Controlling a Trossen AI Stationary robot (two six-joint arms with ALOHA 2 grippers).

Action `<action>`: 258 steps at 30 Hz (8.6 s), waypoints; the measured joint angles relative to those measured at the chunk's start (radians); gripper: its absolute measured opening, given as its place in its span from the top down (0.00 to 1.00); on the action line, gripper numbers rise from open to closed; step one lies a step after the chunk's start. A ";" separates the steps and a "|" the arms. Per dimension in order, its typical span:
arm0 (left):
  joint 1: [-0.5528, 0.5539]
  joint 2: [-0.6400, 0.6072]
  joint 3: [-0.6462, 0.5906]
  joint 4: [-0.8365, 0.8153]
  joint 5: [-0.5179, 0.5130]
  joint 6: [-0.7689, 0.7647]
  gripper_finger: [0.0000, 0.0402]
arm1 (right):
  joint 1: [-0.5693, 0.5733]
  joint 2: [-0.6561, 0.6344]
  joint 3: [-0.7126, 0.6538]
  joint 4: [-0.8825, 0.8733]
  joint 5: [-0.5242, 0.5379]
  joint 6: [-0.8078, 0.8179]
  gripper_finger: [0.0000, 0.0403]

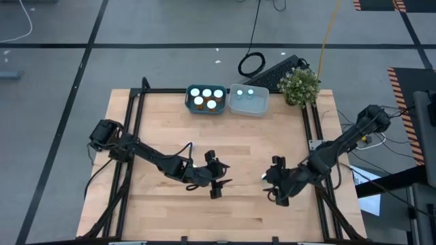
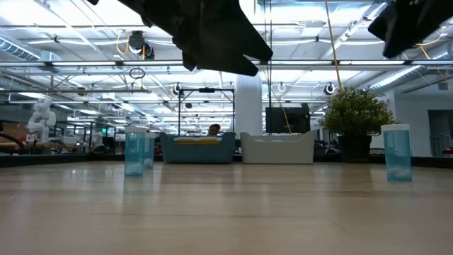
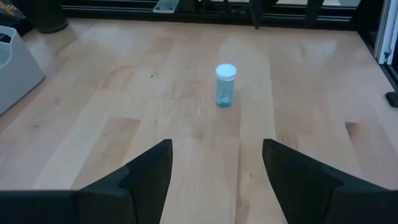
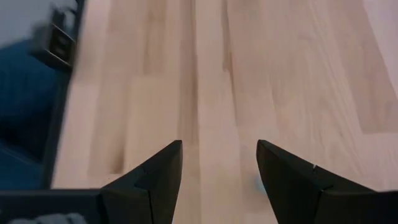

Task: Pick and place medicine bottles into bin by pill shape (circle, oval)
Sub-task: Put the blue pill bottle into the gray bin

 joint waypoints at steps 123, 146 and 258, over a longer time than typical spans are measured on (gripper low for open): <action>0.040 0.005 0.000 -0.042 0.001 0.080 0.38 | -1.342 0.189 0.241 0.042 -0.349 -0.816 0.70; 0.102 0.005 0.000 -0.037 0.012 0.164 0.38 | -1.496 0.463 0.241 0.132 -0.318 -0.932 0.70; 0.088 -0.772 -0.970 0.153 -0.124 -0.068 0.38 | -0.597 -0.238 -0.152 0.163 -0.059 -0.663 0.47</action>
